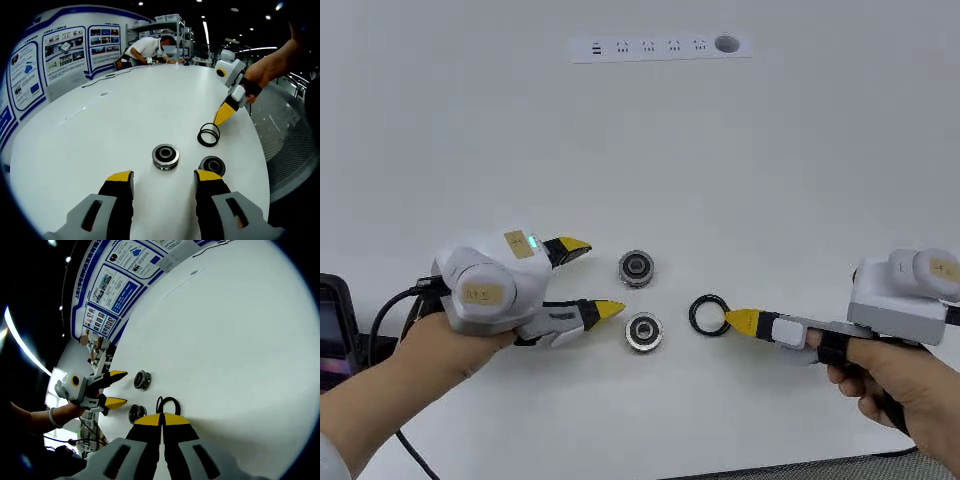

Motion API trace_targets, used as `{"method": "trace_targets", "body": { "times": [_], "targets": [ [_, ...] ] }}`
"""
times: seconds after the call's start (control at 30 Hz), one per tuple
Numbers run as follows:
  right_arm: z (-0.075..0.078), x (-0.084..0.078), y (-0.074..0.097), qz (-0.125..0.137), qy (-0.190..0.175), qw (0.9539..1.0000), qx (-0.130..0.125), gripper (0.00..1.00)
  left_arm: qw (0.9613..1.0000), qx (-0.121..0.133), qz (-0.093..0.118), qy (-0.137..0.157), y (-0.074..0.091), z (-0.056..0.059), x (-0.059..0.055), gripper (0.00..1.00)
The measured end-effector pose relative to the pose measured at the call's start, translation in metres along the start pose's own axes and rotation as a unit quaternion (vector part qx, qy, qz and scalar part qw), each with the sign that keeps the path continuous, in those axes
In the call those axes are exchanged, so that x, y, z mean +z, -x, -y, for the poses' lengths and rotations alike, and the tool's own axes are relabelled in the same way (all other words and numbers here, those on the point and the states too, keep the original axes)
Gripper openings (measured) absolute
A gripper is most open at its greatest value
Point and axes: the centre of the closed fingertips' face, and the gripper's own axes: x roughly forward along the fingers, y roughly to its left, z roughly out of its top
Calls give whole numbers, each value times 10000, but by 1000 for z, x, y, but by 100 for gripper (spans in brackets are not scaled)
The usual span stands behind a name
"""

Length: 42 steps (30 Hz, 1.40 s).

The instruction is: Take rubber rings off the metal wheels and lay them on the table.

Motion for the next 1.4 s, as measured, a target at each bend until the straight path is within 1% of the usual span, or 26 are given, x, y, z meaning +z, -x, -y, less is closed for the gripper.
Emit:
{"method": "trace_targets", "body": {
  "times": [0.07,0.1,0.2,0.23,0.3,0.37,0.43,0.5,0.53,0.63,0.7,0.73,0.8,0.87,0.97,1.03,1.1,1.17,1.2,1.23,1.3,1.37,1.4],
  "targets": [
    [2,0,0,5,106,9999,-76,6,10000,19,14,23,3,1,-1,50],
    [2,-1,0,-10,161,9998,-75,8,10000,31,21,34,4,1,0,50],
    [2,-2,2,-49,353,9993,-116,9,9999,63,50,71,9,4,-1,50],
    [1,-2,3,-42,472,9988,-139,10,9999,76,59,86,11,6,-1,50],
    [-1,-3,5,-52,548,9984,-132,10,9999,88,63,106,14,8,-3,50],
    [-3,-1,6,-1,670,9977,-121,14,9998,112,52,134,18,10,-6,50],
    [-8,-1,7,25,825,9966,-60,15,9997,136,63,196,23,11,-8,50],
    [-13,1,9,96,999,9949,-18,21,9995,154,106,248,28,13,-8,51],
    [-11,1,9,83,1082,9941,13,24,9994,169,128,286,30,14,-8,51],
    [-16,1,9,102,1538,9880,85,30,9988,209,167,401,37,17,-9,52],
    [-20,-1,11,95,1838,9829,82,33,9985,223,233,444,43,20,-10,53],
    [-22,-2,11,110,2012,9794,80,36,9982,218,279,491,46,22,-10,53],
    [-25,-5,12,89,2125,9771,98,40,9978,239,302,532,51,24,-12,53],
    [-29,-5,13,127,2362,9716,106,43,9973,243,359,588,57,28,-13,55],
    [-34,-11,14,70,2496,9682,125,45,9968,277,386,641,65,33,-16,55],
    [-36,-12,15,61,2763,9610,111,48,9965,312,403,661,70,36,-18,55],
    [-37,-15,16,32,2878,9577,75,51,9960,342,428,700,74,39,-19,56],
    [-40,-15,16,58,3071,9517,54,56,9956,362,449,739,78,42,-20,58],
    [-41,-16,17,62,3096,9508,46,57,9954,371,472,747,80,44,-20,59],
    [-43,-16,17,98,3166,9485,38,58,9953,379,479,753,82,46,-20,60],
    [-44,-17,18,105,3227,9464,21,61,9952,374,501,759,84,48,-20,60],
    [-43,-19,18,71,3382,9410,-39,63,9949,394,531,764,87,50,-21,61],
    [-44,-20,18,53,3483,9374,-65,64,9946,405,547,780,88,50,-21,61]
  ]
}}
